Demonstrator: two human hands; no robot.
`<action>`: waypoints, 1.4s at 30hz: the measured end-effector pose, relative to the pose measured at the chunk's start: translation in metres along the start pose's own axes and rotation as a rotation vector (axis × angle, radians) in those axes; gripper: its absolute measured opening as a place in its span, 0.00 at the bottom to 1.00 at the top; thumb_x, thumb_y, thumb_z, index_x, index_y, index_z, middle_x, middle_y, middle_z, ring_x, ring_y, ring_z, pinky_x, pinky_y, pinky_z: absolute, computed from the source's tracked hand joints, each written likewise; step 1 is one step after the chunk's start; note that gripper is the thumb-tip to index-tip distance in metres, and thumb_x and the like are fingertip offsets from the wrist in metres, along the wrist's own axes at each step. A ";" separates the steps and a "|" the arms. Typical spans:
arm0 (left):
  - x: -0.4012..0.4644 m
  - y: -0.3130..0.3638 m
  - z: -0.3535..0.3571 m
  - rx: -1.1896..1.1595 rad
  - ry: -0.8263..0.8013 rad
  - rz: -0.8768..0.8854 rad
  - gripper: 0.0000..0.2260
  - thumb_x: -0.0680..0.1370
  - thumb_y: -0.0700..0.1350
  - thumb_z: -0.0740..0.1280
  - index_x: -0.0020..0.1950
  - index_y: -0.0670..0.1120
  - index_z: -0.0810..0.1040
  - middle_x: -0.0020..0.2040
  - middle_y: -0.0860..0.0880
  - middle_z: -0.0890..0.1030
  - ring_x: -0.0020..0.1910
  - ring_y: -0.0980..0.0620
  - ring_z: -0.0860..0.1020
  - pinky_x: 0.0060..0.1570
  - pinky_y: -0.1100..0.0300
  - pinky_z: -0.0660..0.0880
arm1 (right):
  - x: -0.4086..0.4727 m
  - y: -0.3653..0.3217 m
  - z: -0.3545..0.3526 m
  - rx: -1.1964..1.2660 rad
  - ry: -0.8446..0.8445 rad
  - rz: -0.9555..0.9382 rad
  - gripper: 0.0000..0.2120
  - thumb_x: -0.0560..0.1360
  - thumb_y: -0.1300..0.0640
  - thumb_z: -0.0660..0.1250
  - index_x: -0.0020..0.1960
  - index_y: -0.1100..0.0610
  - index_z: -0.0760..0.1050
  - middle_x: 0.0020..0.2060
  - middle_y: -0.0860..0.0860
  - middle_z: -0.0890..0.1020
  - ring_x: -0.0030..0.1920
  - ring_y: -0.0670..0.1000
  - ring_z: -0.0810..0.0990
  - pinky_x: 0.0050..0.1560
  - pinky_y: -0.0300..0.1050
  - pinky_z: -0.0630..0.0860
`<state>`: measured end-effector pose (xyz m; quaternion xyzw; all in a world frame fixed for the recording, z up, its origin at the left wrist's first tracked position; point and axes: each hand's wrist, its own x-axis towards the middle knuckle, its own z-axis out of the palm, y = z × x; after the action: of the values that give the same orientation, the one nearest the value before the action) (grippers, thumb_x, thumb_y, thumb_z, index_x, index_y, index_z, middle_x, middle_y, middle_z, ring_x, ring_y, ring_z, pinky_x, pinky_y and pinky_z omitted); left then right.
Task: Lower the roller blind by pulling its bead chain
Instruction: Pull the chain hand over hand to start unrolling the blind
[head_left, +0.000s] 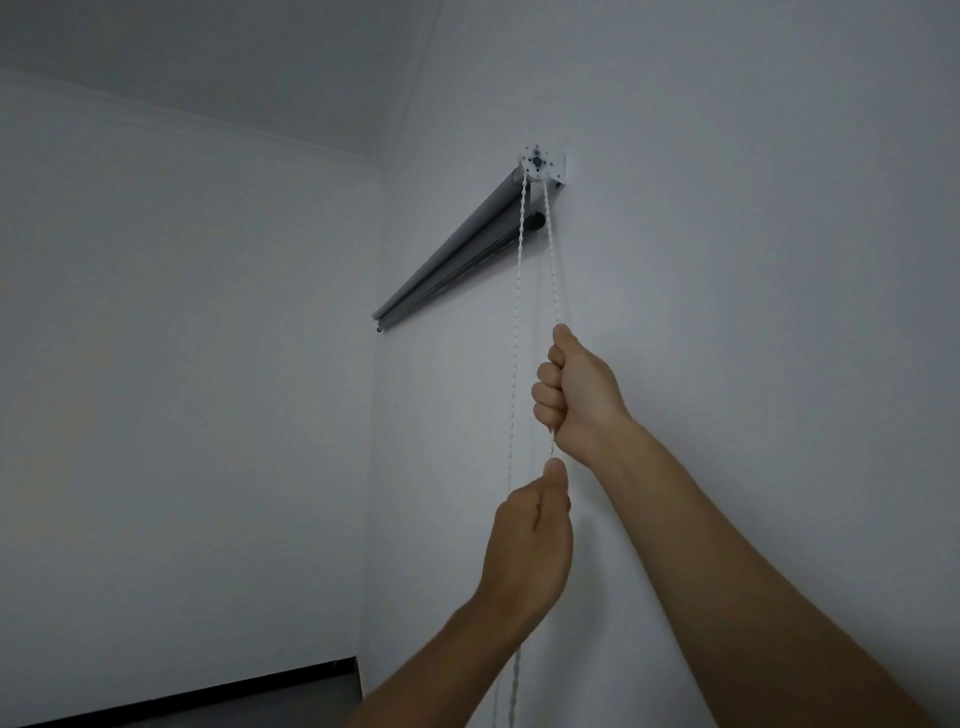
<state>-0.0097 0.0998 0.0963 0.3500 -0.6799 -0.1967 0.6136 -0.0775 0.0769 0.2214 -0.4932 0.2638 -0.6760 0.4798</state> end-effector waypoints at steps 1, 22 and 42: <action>0.001 0.000 -0.001 -0.023 -0.011 -0.025 0.25 0.83 0.60 0.47 0.30 0.48 0.60 0.23 0.55 0.64 0.22 0.59 0.63 0.25 0.70 0.61 | -0.001 0.000 -0.001 -0.012 -0.008 -0.026 0.21 0.83 0.49 0.60 0.34 0.51 0.57 0.22 0.45 0.57 0.21 0.46 0.53 0.18 0.39 0.53; 0.087 0.059 -0.032 -0.377 -0.143 -0.308 0.28 0.81 0.64 0.52 0.52 0.44 0.81 0.38 0.46 0.87 0.41 0.48 0.84 0.46 0.53 0.76 | -0.058 0.050 -0.022 -0.247 -0.095 -0.158 0.19 0.83 0.48 0.58 0.37 0.56 0.72 0.23 0.48 0.62 0.21 0.46 0.58 0.23 0.37 0.55; 0.065 0.044 -0.006 -0.149 0.089 -0.073 0.22 0.82 0.54 0.54 0.37 0.50 0.81 0.29 0.55 0.83 0.28 0.62 0.81 0.27 0.69 0.73 | -0.029 0.032 -0.036 -0.314 0.034 -0.046 0.21 0.80 0.47 0.53 0.51 0.56 0.81 0.44 0.57 0.88 0.44 0.54 0.87 0.43 0.49 0.81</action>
<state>-0.0146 0.0838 0.1727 0.3362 -0.6221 -0.2532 0.6602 -0.0970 0.0858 0.1694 -0.5566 0.3632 -0.6454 0.3765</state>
